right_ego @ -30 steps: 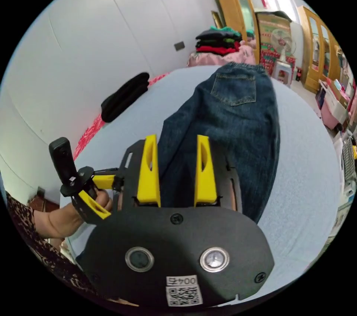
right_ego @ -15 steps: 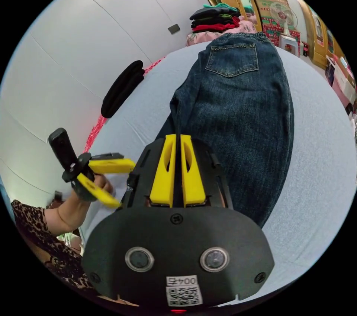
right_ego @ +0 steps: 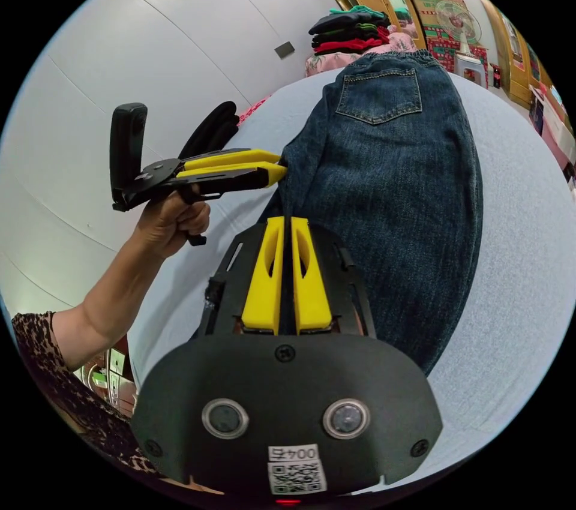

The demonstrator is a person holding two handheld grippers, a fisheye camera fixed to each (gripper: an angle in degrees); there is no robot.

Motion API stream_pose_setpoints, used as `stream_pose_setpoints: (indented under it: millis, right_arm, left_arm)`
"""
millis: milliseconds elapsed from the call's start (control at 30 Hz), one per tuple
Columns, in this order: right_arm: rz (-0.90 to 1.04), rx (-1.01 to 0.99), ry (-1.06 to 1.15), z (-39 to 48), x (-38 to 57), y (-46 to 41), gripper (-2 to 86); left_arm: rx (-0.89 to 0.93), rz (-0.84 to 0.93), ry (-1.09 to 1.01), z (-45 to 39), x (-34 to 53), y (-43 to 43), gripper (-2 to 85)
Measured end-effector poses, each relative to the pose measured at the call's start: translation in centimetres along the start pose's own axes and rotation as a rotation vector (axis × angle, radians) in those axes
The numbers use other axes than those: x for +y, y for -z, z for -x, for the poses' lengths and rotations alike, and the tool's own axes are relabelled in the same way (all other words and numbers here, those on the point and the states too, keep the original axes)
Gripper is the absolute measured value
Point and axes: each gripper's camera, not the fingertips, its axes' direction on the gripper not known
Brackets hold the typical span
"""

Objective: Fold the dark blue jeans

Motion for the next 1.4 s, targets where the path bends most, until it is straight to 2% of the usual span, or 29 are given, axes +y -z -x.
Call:
stream_pose_setpoints:
  millis: [267,367,500,633,700,967,1300,1400]
  right_arm:
    - [0.000,0.037,0.021,0.7,-1.0,-0.4,3.6]
    - [-0.058,0.063,0.003,0.4,-1.1,0.6,5.0]
    - [-0.138,0.341,-0.081,-0.2,-1.0,2.3,6.6]
    - [-0.056,0.563,-0.112,-0.5,-1.7,1.3,9.4]
    - [-0.029,0.599,-0.115,-0.7,-1.9,0.7,10.0]
    - [-0.003,0.607,-0.115,-0.9,-3.0,0.2,10.4]
    - [-0.023,0.575,-0.150,-2.2,-3.9,1.9,8.6]
    - [-0.032,0.558,-0.170,-2.9,-4.1,2.7,8.1]
  left_arm:
    - [0.000,0.075,-0.003,1.0,-1.8,-4.8,7.0]
    - [0.005,0.083,0.013,2.0,-1.6,-6.0,4.7]
    - [-0.017,0.047,0.035,3.5,-0.7,-6.4,3.3]
    - [-0.023,0.035,0.043,6.2,-0.2,-5.9,2.7]
    - [-0.031,0.040,0.033,7.9,-0.1,-5.6,2.5]
    - [0.223,0.157,0.094,15.9,1.4,-9.8,1.3]
    - [0.309,0.106,0.107,18.2,2.6,-11.6,0.7]
    - [0.292,0.132,0.215,19.6,3.6,-11.0,0.3]
